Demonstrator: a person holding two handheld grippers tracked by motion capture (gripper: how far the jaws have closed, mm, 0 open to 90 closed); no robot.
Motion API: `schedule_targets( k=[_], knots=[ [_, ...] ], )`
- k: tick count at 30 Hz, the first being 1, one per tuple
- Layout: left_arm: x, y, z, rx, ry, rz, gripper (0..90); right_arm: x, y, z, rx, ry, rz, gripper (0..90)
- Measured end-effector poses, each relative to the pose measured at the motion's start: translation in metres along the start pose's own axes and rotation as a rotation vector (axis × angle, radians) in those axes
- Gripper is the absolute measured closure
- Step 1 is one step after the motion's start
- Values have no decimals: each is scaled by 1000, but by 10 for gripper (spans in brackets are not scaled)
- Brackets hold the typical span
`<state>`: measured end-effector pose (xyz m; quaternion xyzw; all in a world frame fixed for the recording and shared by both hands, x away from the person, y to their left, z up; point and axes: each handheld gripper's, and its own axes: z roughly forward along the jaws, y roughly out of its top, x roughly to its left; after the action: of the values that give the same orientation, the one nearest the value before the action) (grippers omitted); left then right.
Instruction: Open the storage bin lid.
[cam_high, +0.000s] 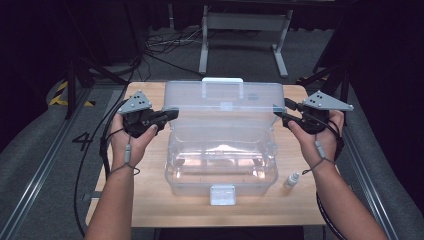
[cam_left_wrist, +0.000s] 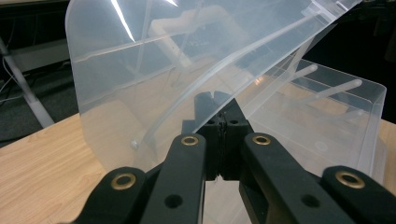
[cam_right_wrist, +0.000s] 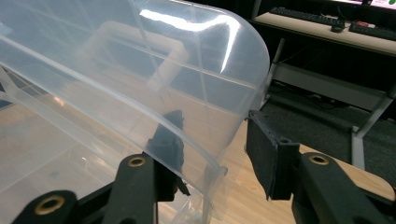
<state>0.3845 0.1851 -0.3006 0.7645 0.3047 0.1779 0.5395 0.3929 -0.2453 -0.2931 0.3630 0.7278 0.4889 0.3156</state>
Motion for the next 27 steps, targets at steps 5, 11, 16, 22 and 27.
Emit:
schedule_targets(
  k=[5, 11, 16, 22, 27],
  knots=[
    [0, 0, 0, -3, 3, 6, 886, 2, 1, 0, -1, -26, -19, 599],
    [0, 0, -1, 1, 5, 4, 873, 3, 2, 1, 7, -48, -23, 634],
    [1, -1, -6, 2, 12, 1, 867, 2, 2, 2, 7, -51, -20, 645],
    [2, -4, -12, -5, 19, -4, 851, 1, 2, 3, 0, -50, -14, 644],
    [3, -7, -18, 0, 32, -12, 841, 1, 3, 4, 3, -60, -32, 654]
  ],
)
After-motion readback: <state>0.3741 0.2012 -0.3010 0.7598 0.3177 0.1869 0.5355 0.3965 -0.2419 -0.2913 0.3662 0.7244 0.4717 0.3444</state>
